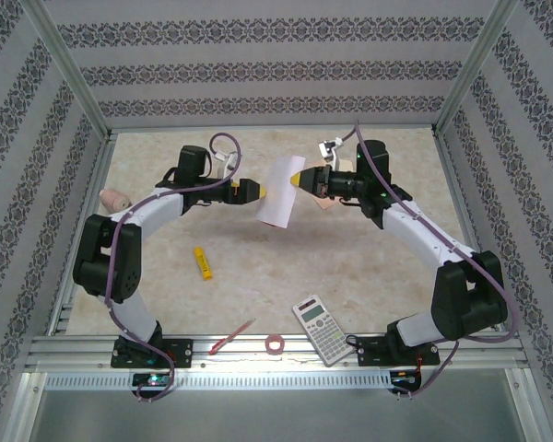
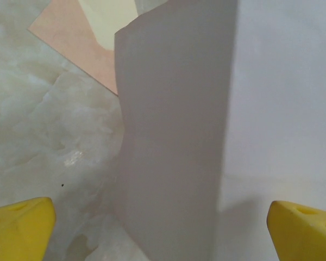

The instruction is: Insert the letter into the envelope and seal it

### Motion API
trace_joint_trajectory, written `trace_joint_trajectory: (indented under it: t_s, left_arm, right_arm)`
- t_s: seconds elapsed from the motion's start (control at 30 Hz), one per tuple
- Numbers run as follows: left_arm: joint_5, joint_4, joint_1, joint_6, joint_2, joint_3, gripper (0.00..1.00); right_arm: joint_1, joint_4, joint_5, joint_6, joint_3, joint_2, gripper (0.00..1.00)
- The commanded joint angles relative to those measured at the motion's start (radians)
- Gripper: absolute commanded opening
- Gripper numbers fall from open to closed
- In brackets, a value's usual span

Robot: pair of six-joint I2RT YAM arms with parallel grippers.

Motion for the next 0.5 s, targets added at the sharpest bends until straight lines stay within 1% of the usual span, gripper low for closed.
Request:
trace_joint_trajectory:
  t_s: [0.0, 0.17, 0.27, 0.47]
  left_arm:
    - [0.101, 0.122, 0.022, -0.067, 0.011, 0.032, 1.0]
    - [0.181, 0.261, 0.028, -0.171, 0.014, 0.017, 1.0]
    - [0.221, 0.382, 0.028, -0.267, 0.015, -0.007, 1.0]
    - [0.295, 0.756, 0.033, -0.55, 0.052, -0.058, 1.0]
  right_arm:
    - [0.019, 0.004, -0.05, 0.011, 0.048, 0.0, 0.0]
    - [0.042, 0.004, -0.056, 0.011, 0.075, 0.024, 0.0]
    - [0.046, 0.013, -0.055, 0.011, 0.083, 0.038, 0.0]
    - [0.047, 0.04, -0.061, 0.022, 0.098, 0.063, 0.0]
